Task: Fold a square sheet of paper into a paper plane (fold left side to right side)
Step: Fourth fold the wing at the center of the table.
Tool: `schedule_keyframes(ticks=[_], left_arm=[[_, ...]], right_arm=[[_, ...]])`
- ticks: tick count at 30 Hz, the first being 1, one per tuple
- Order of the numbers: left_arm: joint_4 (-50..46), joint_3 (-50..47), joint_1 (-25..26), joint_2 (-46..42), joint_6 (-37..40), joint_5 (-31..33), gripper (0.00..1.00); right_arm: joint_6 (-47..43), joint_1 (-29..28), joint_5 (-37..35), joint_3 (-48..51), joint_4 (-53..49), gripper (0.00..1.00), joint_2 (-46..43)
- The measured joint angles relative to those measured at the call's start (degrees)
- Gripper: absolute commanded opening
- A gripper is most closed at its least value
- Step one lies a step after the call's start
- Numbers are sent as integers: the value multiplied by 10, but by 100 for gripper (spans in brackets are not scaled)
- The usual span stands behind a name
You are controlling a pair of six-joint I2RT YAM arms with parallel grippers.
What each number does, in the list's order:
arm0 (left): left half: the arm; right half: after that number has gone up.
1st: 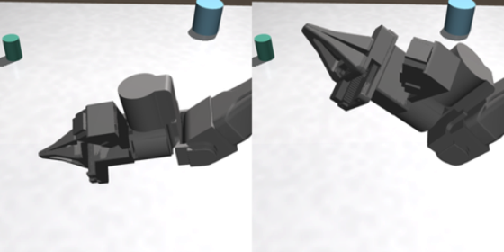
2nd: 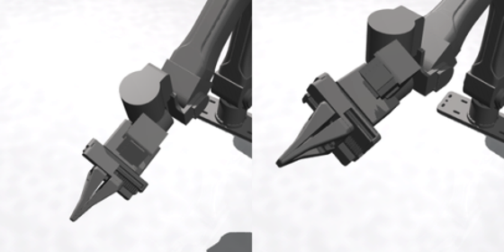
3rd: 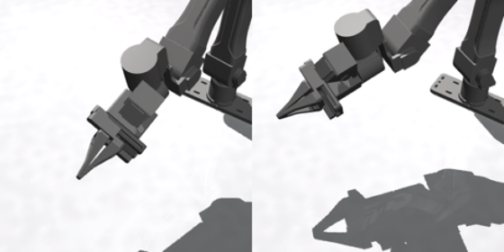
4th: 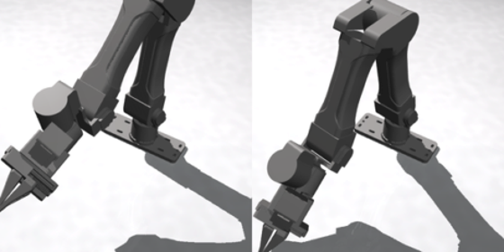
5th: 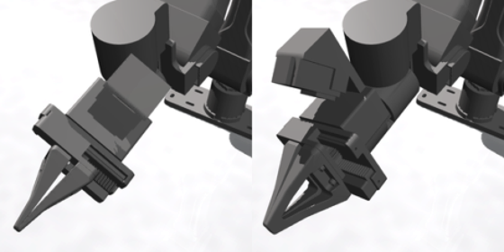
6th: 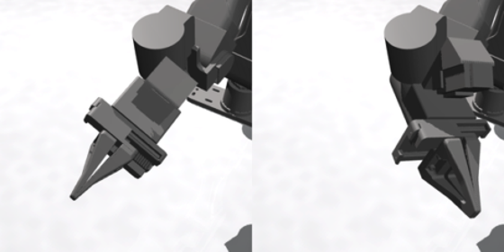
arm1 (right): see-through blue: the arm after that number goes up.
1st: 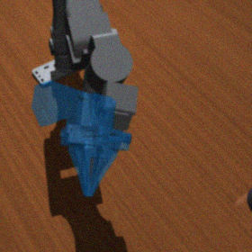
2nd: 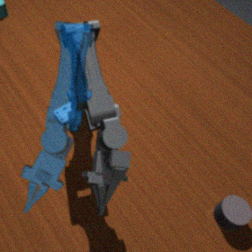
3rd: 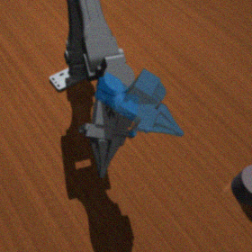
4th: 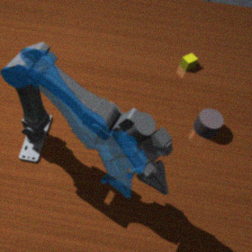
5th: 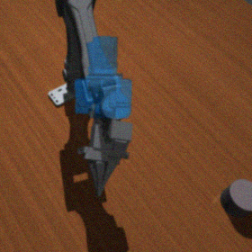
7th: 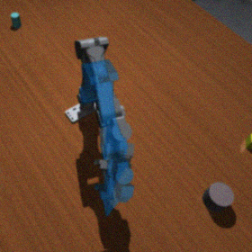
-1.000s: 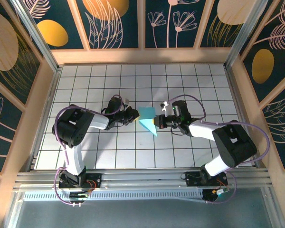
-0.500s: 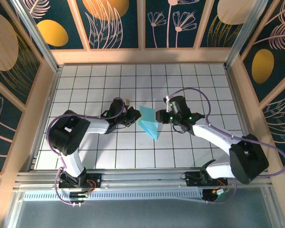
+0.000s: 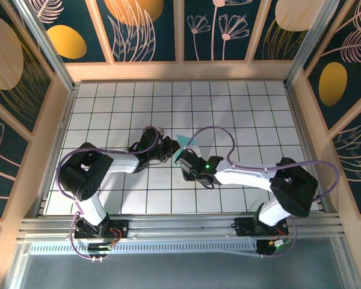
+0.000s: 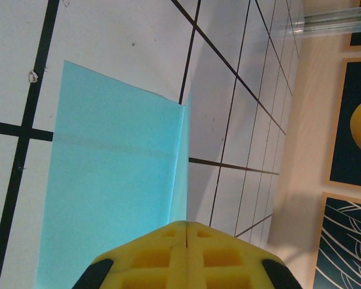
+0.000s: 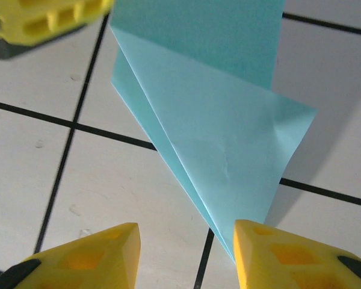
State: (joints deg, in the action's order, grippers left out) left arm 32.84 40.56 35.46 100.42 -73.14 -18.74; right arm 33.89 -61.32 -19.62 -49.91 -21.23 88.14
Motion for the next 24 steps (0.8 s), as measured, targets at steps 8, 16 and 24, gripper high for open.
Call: schedule_keyframes(ticks=[8,16,24], left_arm=[[0,0,1,0,0,0,0],[-1,0,1,0,0,0,0],[-1,0,1,0,0,0,0]], right_arm=[[10,-7,-47,-17,-4,45,55],[10,-9,-70,-27,0,41,85],[7,-10,-80,-34,3,31,96]])
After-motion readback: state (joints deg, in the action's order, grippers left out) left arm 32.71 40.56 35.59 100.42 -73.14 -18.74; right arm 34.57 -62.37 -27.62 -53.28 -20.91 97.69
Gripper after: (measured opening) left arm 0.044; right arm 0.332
